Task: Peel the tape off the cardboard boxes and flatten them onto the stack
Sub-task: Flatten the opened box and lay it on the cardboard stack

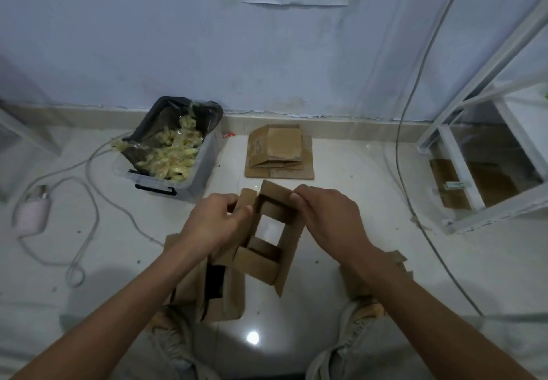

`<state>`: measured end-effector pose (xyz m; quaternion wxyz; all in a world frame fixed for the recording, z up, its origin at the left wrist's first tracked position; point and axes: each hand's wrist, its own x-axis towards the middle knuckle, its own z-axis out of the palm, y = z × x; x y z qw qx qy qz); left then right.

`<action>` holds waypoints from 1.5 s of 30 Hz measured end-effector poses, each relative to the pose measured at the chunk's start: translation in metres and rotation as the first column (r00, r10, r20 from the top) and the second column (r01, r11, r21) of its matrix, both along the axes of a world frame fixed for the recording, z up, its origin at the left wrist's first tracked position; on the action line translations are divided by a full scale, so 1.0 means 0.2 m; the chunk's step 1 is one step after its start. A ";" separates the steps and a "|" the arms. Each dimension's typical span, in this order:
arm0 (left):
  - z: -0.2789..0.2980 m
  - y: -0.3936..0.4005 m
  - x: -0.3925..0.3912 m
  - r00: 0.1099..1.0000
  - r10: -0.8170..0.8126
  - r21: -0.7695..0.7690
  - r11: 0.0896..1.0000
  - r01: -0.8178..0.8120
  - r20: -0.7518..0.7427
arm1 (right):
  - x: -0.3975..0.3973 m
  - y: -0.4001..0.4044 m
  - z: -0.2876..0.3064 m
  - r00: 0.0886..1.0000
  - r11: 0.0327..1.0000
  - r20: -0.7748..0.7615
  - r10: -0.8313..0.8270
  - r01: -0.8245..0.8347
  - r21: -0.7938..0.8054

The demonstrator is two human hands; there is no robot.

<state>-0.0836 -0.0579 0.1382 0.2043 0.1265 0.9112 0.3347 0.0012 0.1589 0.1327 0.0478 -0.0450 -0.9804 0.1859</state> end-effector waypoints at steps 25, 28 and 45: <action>-0.01 -0.18 -0.09 0.999 0.014 0.412 0.911 -0.029 0.041 | -0.12 0.14 0.12 0.886 0.307 0.440 -0.143 0.463 -0.832; 0.09 -0.20 -0.19 0.920 0.096 0.467 0.839 -0.280 0.380 | -0.08 0.10 0.10 0.943 0.292 0.334 -0.012 0.323 -0.900; 0.07 -0.16 -0.05 0.797 -0.257 0.091 0.928 0.362 -0.546 | -0.10 0.05 0.12 0.892 0.770 0.443 -0.089 0.344 -0.538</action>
